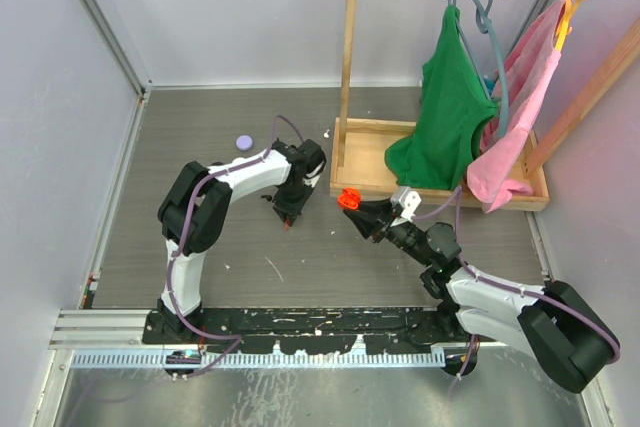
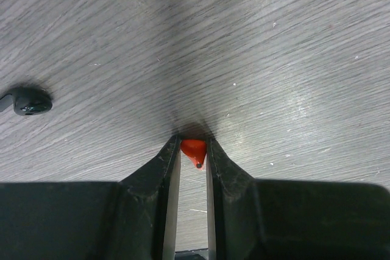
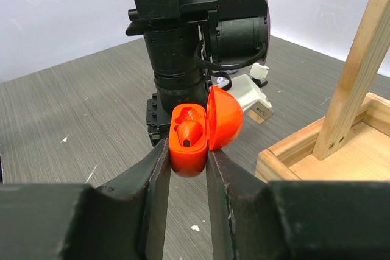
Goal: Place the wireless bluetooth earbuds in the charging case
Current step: Pick up the earbud from the center of the board.
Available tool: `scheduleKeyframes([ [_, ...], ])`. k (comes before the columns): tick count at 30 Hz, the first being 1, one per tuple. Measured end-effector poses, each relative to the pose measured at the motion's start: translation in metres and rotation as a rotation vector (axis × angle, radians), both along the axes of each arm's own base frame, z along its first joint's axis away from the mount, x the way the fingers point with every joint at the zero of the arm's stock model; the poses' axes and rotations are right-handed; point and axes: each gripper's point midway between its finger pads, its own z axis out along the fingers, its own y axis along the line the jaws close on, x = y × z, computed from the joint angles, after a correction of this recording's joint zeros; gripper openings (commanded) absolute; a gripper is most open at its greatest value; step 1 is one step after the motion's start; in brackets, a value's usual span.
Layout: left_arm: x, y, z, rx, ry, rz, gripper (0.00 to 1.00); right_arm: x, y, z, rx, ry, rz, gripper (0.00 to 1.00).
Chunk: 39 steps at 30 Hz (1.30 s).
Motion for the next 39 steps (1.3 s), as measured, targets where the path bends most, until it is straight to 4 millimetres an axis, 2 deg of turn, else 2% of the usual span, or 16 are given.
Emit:
scheduleKeyframes([
  [7, 0.006, -0.002, 0.004, -0.028, -0.061, 0.015, 0.12, -0.002, 0.002, -0.002, -0.006, 0.002, 0.018, 0.03],
  [12, 0.011, -0.002, 0.026, -0.085, -0.153, 0.049, 0.11, -0.002, 0.003, -0.004, -0.01, 0.004, 0.024, 0.03],
  [20, 0.023, -0.022, 0.085, -0.228, -0.378, 0.068, 0.1, -0.001, 0.003, -0.003, -0.02, -0.017, 0.019, 0.03],
  [27, 0.013, -0.038, 0.128, -0.358, -0.534, 0.068, 0.1, 0.001, 0.003, -0.007, -0.034, -0.022, 0.012, 0.03],
  [34, 0.004, -0.05, 0.181, -0.504, -0.683, 0.08, 0.11, 0.003, 0.003, -0.006, -0.038, -0.034, 0.008, 0.03],
  [39, -0.006, -0.062, 0.21, -0.621, -0.742, 0.089, 0.11, 0.003, 0.004, -0.004, -0.032, -0.045, 0.008, 0.03],
])
